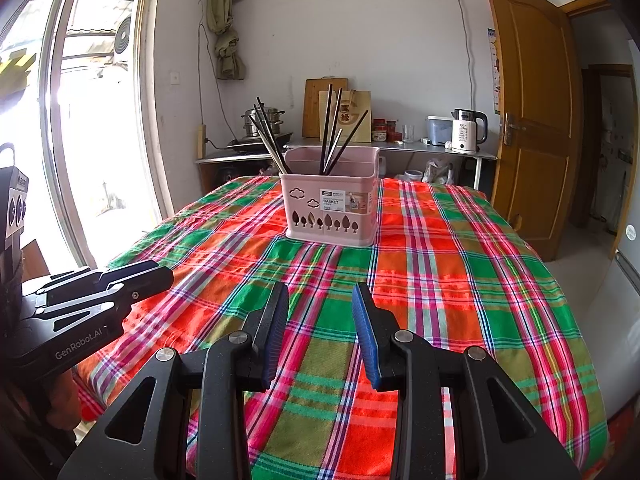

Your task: Organize utensils

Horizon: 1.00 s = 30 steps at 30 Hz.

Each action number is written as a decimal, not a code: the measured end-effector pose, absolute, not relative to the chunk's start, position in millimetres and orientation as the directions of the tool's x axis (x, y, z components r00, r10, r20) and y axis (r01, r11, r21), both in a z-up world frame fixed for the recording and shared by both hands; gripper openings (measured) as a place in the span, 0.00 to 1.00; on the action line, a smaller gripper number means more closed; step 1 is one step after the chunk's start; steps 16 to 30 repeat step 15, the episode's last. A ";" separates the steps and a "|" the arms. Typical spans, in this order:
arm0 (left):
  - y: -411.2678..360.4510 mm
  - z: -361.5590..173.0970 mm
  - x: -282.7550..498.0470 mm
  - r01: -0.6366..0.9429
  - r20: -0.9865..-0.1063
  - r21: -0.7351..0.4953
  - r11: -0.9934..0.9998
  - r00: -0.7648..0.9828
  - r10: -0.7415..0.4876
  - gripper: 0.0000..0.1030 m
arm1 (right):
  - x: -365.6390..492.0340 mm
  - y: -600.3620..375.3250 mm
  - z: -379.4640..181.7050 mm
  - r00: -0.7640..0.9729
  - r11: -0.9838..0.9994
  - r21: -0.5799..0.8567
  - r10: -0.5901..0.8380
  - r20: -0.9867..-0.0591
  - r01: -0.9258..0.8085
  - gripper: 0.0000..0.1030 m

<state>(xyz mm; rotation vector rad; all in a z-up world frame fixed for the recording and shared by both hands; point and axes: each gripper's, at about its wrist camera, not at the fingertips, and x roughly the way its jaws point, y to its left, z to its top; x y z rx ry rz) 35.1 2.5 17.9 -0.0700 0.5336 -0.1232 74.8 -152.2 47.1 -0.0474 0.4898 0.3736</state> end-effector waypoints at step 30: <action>0.0 17.6 32.8 0.095 -0.487 -0.094 0.991 0.864 -0.129 0.18 | 75.2 -152.0 47.3 0.816 0.931 0.042 0.339 -0.469 -0.363 0.33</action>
